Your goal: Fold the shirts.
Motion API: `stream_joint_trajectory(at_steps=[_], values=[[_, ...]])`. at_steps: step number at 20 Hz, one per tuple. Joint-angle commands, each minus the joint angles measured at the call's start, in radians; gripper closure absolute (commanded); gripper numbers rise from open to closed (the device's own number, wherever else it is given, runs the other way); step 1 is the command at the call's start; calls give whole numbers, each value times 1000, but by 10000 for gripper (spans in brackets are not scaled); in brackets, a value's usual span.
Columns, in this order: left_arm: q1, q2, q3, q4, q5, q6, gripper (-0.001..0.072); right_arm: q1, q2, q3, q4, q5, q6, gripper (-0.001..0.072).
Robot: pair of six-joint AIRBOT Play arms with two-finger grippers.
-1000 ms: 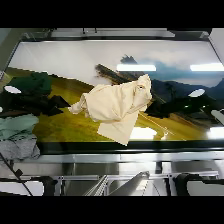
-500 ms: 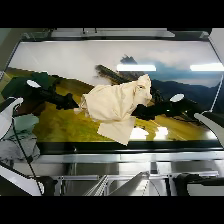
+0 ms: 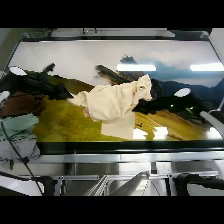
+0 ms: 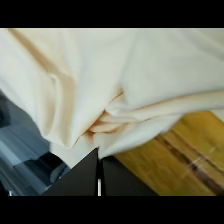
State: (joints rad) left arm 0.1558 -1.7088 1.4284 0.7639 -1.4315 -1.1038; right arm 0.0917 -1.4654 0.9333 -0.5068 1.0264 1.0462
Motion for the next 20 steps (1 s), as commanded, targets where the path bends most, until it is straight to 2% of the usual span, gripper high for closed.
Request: stream_joint_trajectory(at_steps=[1, 3, 7, 9, 11, 12, 15, 18, 20], values=[[79, 246, 6, -8, -31, -6, 697, -110, 210, 108, -15, 120, 5, 696], [139, 462, 6, -9, 19, -5, 697, -218, 396, 220, 6, 118, 9, 695], [280, 927, 76, -7, 257, -4, 685, -444, 709, 512, 48, 96, -8, 695], [345, 1101, 158, -6, 372, 12, 684, -537, 820, 623, 47, 54, -25, 695], [393, 1199, 247, -3, 416, 31, 683, -601, 893, 695, 47, 1, -61, 696], [410, 1216, 288, -3, 412, 32, 683, -622, 914, 719, 48, -22, -98, 696], [428, 1145, 378, -21, 320, 25, 683, -642, 876, 735, 86, -39, -108, 696], [409, 968, 400, -171, 188, 42, 683, -635, 707, 735, 209, 57, -106, 696], [339, 822, 399, -206, 117, 45, 686, -597, 558, 735, 274, 136, -99, 696]])
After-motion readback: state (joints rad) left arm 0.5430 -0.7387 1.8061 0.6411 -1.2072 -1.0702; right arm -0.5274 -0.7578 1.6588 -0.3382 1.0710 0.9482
